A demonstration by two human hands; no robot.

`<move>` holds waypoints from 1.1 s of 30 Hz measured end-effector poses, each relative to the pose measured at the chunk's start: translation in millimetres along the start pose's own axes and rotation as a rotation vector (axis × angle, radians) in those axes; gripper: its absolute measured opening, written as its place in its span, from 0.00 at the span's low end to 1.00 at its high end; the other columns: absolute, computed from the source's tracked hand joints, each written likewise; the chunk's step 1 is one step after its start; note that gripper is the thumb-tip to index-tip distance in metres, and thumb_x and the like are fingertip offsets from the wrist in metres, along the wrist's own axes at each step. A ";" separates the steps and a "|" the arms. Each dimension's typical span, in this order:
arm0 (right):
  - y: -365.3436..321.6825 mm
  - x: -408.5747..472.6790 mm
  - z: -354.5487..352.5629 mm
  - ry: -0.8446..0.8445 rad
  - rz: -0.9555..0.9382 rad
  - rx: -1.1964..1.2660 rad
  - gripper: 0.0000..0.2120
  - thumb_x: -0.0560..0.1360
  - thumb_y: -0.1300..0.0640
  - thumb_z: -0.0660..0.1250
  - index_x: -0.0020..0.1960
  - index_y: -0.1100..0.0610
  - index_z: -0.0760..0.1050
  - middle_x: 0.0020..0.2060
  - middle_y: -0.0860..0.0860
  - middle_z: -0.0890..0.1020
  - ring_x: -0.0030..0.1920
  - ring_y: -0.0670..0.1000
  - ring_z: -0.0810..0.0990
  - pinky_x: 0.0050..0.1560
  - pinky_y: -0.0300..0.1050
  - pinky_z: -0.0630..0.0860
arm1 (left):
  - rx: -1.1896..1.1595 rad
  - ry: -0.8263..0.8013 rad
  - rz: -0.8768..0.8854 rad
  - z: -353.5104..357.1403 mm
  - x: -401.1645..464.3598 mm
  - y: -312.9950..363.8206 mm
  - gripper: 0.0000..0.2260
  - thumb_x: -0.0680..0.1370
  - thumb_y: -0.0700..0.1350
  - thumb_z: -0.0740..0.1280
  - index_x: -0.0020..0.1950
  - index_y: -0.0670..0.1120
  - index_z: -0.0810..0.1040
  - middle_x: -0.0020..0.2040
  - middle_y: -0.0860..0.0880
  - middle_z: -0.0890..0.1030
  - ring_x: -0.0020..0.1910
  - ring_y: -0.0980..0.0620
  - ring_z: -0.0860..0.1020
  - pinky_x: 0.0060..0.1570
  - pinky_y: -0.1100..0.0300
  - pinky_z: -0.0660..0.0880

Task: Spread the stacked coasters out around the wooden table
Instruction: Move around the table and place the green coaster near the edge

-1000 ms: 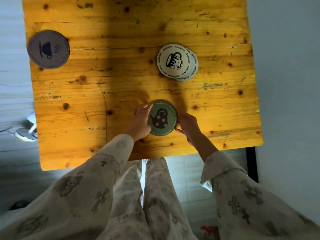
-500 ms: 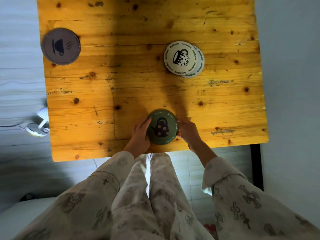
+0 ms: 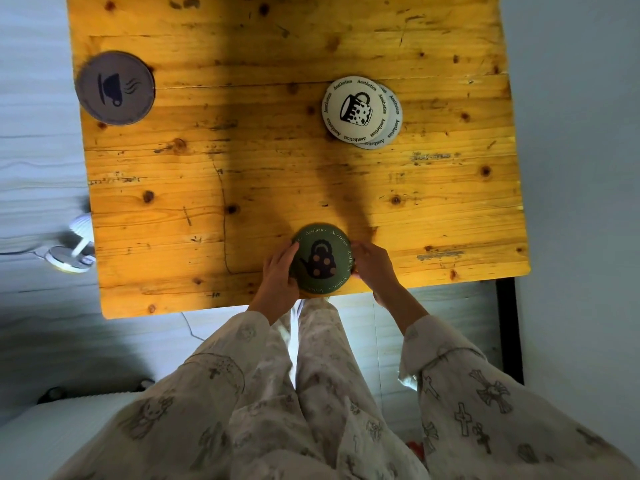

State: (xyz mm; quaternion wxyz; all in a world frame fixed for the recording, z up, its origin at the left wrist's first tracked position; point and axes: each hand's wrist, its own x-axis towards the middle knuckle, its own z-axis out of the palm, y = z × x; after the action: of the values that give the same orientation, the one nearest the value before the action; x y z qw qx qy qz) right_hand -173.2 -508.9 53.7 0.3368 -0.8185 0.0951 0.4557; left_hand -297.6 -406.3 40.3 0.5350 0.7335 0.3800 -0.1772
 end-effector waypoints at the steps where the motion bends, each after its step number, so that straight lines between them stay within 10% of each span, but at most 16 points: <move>1: 0.7 0.0 0.2 -0.002 0.002 0.007 0.14 0.75 0.60 0.55 0.49 0.68 0.75 0.49 0.70 0.79 0.41 0.54 0.71 0.54 0.72 0.72 | -0.006 0.006 -0.004 0.7 -0.6 -0.4 0.29 0.73 0.28 0.52 0.72 0.46 0.54 0.75 0.45 0.53 0.74 0.45 0.49 0.74 0.48 0.50; 20: 6.6 -1.2 1.2 0.002 0.003 -0.003 0.14 0.75 0.59 0.55 0.51 0.66 0.75 0.51 0.68 0.79 0.42 0.59 0.74 0.55 0.71 0.73 | 0.033 -0.006 0.033 2.3 -3.4 -2.8 0.29 0.73 0.27 0.53 0.71 0.48 0.57 0.76 0.46 0.53 0.74 0.44 0.49 0.73 0.47 0.50; 33: 10.5 -4.4 -4.6 -0.015 -0.077 -0.090 0.15 0.76 0.58 0.54 0.32 0.48 0.68 0.27 0.47 0.71 0.29 0.47 0.67 0.30 0.40 0.63 | 0.111 -0.020 0.007 -3.0 1.5 -3.5 0.24 0.75 0.34 0.56 0.71 0.46 0.58 0.75 0.46 0.58 0.74 0.45 0.53 0.73 0.47 0.53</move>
State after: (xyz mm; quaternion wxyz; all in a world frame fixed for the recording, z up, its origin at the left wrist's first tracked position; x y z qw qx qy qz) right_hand -177.5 -520.5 54.0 0.3174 -0.8325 0.0404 0.4524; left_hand -299.7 -402.5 38.2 0.4980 0.7615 0.3615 -0.2035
